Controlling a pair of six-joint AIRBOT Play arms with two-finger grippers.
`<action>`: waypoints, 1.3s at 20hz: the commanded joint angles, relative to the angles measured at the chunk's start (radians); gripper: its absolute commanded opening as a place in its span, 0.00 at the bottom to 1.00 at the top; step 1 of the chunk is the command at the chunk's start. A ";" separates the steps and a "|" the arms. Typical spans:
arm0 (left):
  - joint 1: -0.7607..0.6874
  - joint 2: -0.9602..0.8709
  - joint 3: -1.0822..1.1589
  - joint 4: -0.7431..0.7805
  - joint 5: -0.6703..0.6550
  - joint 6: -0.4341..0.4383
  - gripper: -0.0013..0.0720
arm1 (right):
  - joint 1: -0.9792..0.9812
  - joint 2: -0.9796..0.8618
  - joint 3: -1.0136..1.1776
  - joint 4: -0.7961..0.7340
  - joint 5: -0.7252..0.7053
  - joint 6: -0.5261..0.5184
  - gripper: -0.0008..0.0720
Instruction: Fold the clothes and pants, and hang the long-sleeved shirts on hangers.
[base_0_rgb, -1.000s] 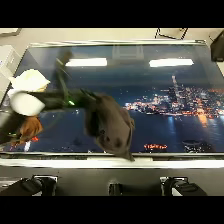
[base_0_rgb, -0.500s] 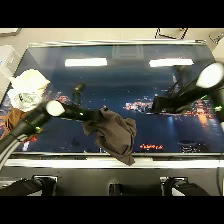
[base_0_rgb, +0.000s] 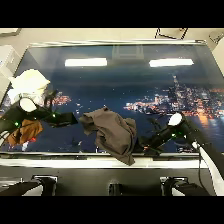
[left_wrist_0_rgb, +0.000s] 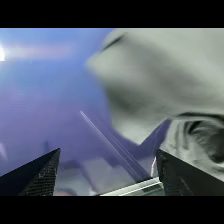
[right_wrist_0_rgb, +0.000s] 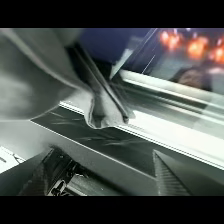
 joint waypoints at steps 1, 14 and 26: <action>0.026 -0.044 -0.162 -0.176 0.113 0.080 0.99 | 0.001 -0.001 -0.066 0.064 -0.055 -0.022 0.98; -0.126 -0.171 -0.185 -0.422 0.343 0.179 0.05 | 0.182 -0.005 -0.087 0.066 -0.157 -0.023 0.98; -0.125 -0.083 -0.185 -0.419 0.325 0.210 0.05 | 0.408 -0.073 -0.058 0.117 -0.348 0.128 0.07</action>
